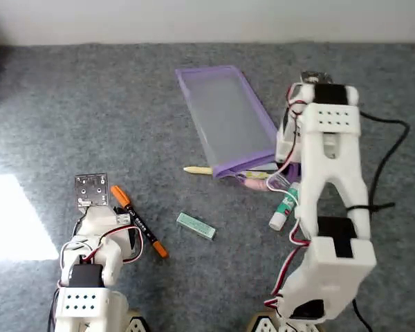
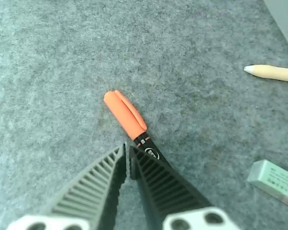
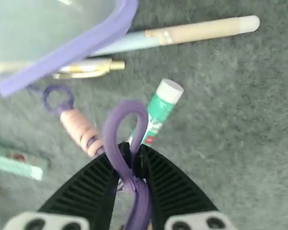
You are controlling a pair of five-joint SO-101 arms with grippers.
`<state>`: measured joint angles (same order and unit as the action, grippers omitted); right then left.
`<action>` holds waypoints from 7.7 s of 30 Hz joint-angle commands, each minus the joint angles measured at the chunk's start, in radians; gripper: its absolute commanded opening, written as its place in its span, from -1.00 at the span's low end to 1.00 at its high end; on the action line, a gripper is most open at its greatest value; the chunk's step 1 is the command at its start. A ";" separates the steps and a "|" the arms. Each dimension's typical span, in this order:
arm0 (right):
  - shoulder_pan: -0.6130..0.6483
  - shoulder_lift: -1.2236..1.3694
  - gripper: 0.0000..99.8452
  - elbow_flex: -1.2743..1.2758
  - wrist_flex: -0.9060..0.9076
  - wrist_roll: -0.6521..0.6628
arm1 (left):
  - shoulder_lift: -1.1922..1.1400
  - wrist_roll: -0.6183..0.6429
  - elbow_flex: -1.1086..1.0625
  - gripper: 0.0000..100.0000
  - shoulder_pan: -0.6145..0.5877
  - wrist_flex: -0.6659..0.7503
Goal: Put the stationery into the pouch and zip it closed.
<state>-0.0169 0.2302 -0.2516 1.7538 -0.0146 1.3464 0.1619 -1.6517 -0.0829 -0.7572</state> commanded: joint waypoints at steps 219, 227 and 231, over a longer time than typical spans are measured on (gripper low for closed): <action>0.708 -0.921 -0.98 0.258 -0.099 0.057 | 0.003 0.245 0.657 -0.28 0.379 -0.430; 0.710 -0.921 -0.98 0.258 -0.064 0.055 | 0.005 0.247 0.711 -0.28 0.377 -0.428; 0.710 -0.921 -0.98 0.258 -0.062 0.057 | 0.006 0.247 0.711 -0.32 0.377 -0.428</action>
<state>0.6843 -0.6659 0.0169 1.6878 0.0361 1.3571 0.4196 -0.9950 0.3023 -1.2098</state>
